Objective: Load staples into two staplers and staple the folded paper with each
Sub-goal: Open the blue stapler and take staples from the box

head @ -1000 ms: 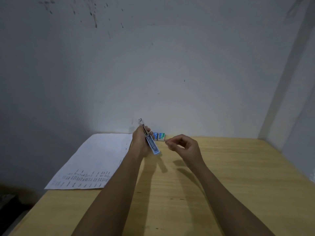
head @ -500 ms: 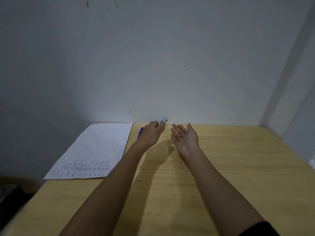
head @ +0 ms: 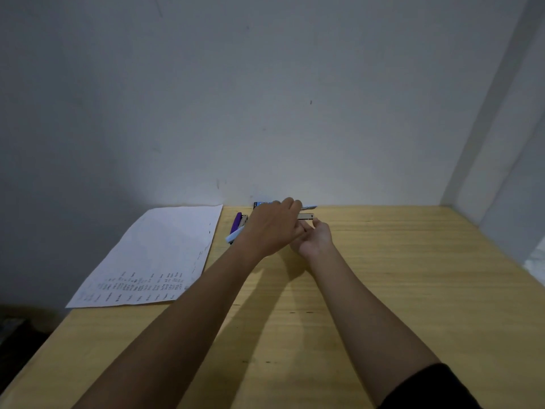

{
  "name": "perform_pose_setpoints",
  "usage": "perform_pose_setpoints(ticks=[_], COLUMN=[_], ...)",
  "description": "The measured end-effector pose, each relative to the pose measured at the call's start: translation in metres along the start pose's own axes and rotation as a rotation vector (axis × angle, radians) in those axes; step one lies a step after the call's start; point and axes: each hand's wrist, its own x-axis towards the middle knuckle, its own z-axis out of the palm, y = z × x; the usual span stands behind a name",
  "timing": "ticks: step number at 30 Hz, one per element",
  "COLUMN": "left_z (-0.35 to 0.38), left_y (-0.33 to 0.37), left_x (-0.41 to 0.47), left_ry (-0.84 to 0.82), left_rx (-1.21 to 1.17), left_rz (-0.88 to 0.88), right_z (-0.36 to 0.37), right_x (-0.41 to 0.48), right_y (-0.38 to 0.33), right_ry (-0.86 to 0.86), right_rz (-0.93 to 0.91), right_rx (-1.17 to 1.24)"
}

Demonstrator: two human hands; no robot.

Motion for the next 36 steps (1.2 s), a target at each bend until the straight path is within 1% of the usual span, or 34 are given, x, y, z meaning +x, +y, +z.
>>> perform_pose_setpoints(ticks=[2,3,6,9,10,11,14,15,17,19,21,22,24,28,33,36], left_z=[0.000,0.001,0.001,0.000,0.000,0.001,0.008,0.012,0.022,0.031,0.035,0.035,0.036,0.039,0.043,0.045], left_y=[-0.001,-0.002,-0.005,-0.009,-0.011,-0.014,-0.019,-0.020,-0.020,-0.019,-0.017,-0.017,-0.014,-0.013,-0.015,-0.017], left_x=[0.002,0.001,-0.003,-0.010,-0.012,-0.014,-0.022,-0.024,-0.028,-0.030,-0.033,-0.035,-0.039,-0.044,-0.054,-0.059], left_ry=[0.003,0.002,0.012,-0.023,-0.046,-0.068,-0.134,-0.169,-0.270,-0.359,-0.419,-0.433,-0.425,-0.400,-0.335,-0.287], left_rx=[0.017,0.014,-0.110,-0.277,-0.317,-0.346,-0.451,-0.452,-0.430,-0.372,-0.334,-0.315,-0.289,-0.232,-0.095,-0.080], left_rz=[0.031,0.019,-0.104,-0.249,-0.289,-0.326,-0.404,-0.408,-0.433,-0.456,-0.458,-0.442,-0.421,-0.459,-0.451,-0.449], right_z=[-0.002,-0.001,-0.001,-0.005,-0.005,-0.007,-0.012,-0.014,-0.022,-0.028,-0.030,-0.029,-0.029,-0.030,-0.027,-0.026], right_x=[-0.001,-0.005,-0.013,-0.011,-0.011,-0.010,-0.009,-0.009,-0.007,-0.003,0.002,0.005,0.009,0.010,0.007,0.011], right_y=[0.000,-0.001,-0.003,-0.012,-0.015,-0.018,-0.019,-0.017,-0.010,-0.003,0.003,0.005,0.008,0.008,0.008,0.008], right_ry=[-0.012,-0.020,-0.029,0.008,0.024,0.050,0.145,0.165,0.165,0.127,0.103,0.093,0.048,-0.108,-0.218,-0.257], right_rz=[-0.002,-0.005,-0.069,-0.158,-0.194,-0.249,-0.463,-0.542,-0.663,-0.742,-0.812,-0.833,-0.847,-0.873,-0.865,-0.882], right_rx=[0.048,0.078,0.038,-0.124,-0.249,-0.432,-1.148,-1.331,-1.593,-1.806,-2.007,-2.069,-2.077,-1.915,-1.813,-1.813])
